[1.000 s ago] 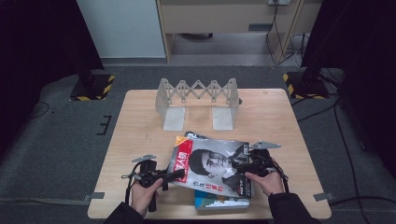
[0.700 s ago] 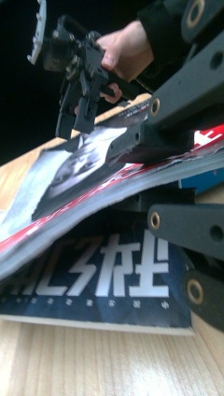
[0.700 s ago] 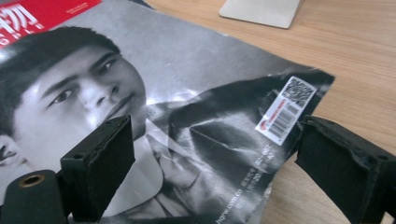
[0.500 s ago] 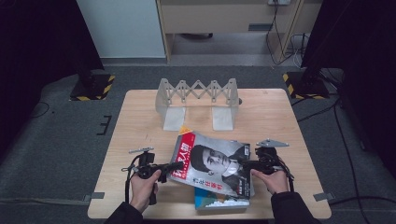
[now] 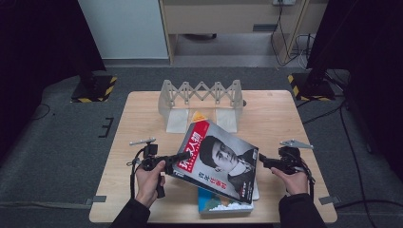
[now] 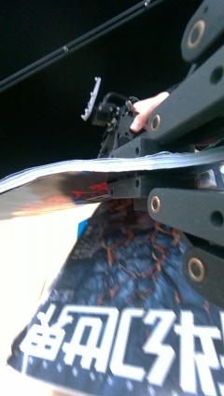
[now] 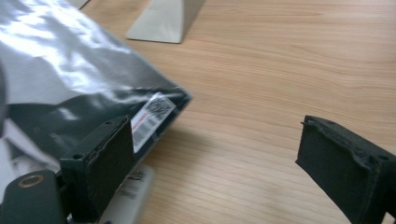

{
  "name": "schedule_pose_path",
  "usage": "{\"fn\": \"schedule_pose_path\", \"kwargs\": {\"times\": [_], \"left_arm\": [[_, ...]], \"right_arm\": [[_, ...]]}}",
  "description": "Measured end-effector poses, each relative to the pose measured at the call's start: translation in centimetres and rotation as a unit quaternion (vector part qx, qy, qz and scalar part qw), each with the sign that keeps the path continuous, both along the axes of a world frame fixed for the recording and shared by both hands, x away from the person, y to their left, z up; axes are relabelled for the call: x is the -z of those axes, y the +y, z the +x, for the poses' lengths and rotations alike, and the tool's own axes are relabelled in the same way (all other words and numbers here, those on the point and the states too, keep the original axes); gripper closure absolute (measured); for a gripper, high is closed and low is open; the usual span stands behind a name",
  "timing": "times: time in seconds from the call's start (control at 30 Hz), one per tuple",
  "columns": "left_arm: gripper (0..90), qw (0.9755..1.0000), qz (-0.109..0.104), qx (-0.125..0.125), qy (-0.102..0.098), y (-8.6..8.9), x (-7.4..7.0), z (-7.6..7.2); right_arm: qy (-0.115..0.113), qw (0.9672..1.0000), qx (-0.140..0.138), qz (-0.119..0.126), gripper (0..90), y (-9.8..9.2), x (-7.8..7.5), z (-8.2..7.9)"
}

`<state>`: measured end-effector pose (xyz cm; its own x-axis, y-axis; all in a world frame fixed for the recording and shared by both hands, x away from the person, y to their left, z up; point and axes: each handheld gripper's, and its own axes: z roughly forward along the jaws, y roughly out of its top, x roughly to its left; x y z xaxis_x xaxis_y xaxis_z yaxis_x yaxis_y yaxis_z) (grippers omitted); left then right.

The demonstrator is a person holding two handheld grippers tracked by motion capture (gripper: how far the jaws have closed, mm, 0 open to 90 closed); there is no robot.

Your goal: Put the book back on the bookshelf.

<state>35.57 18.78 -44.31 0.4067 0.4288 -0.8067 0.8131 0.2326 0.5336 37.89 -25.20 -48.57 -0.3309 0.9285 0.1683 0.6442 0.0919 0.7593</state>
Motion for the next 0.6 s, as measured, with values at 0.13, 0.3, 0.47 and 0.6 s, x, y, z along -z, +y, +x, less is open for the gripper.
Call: {"fn": "schedule_pose_path", "kwargs": {"times": [0.13, 0.3, 0.47, 0.6], "left_arm": [[85.5, 1.0, -0.003, 0.007, 0.004, -1.3, 0.0, -0.2], [85.5, 0.9997, -0.013, 0.012, 0.015, -2.3, 0.2, 0.2], [85.4, 0.9995, -0.025, 0.017, 0.004, -3.0, -1.3, 0.5], [85.0, 0.9992, -0.033, 0.023, -0.008, -3.5, -2.5, 0.8]], "right_arm": [[0.0, 0.9994, 0.033, -0.006, 10.8, -1.7, 0.1, 0.1], [-0.006, 0.9986, 0.048, -0.021, 10.7, -2.6, 0.3, 0.2], [-0.004, 0.9973, 0.063, -0.037, 10.3, -3.5, 0.7, 0.3], [0.006, 0.9962, 0.077, -0.04, 10.0, -4.4, 1.1, 0.4]]}}
